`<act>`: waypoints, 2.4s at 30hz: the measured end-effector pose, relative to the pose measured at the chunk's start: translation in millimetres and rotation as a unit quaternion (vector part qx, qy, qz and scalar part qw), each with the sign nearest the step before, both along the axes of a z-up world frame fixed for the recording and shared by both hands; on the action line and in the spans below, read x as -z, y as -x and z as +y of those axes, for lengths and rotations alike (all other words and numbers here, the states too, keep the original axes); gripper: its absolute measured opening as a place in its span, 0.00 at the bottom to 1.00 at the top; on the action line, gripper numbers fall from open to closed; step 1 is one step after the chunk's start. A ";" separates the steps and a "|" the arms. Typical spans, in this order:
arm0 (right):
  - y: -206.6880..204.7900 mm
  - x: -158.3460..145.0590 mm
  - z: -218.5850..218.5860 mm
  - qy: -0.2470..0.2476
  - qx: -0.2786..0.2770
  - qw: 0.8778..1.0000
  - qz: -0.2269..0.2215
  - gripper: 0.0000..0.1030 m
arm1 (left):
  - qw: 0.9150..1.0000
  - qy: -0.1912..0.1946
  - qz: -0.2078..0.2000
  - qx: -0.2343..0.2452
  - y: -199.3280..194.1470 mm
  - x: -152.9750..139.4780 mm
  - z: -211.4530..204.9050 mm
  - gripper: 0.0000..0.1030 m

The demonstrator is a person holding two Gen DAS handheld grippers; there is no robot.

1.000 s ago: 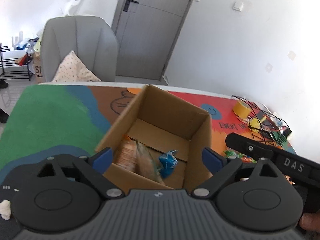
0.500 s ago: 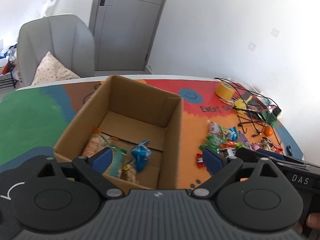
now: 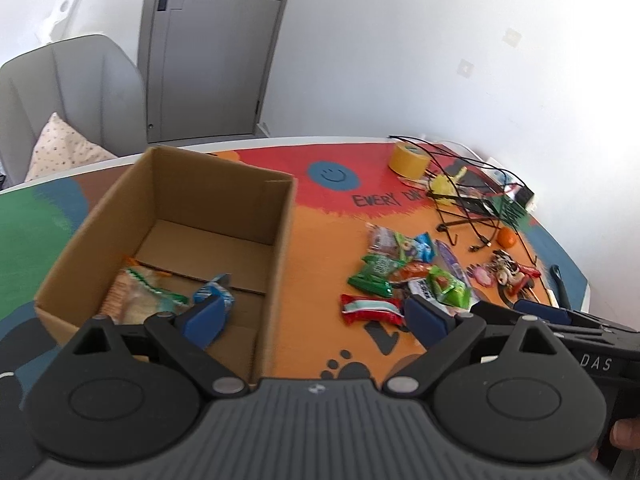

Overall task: Organize snacks
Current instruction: 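Move both tools back over the snack pile toward the white bread packet, then grasp the red bar packet with the left gripper while the right grasps the purple-labelled bread packet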

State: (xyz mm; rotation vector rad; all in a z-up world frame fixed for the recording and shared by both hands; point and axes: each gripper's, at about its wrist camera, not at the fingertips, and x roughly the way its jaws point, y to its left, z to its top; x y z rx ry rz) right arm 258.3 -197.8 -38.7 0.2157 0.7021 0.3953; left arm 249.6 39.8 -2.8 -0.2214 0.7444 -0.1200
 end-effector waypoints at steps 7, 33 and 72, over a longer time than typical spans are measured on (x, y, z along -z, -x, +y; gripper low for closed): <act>1.5 8.6 -23.4 0.006 0.023 1.000 0.007 1.00 | 1.000 -0.004 0.008 0.022 -6.6 6.3 -22.0 0.93; -25.6 56.3 -87.3 -0.017 0.068 0.997 0.045 0.83 | 0.997 -0.019 0.030 0.076 -52.0 42.4 -85.2 0.90; -96.3 88.4 -57.0 0.050 0.064 0.995 0.054 0.46 | 0.992 -0.101 0.038 0.061 -89.0 93.5 -97.7 0.46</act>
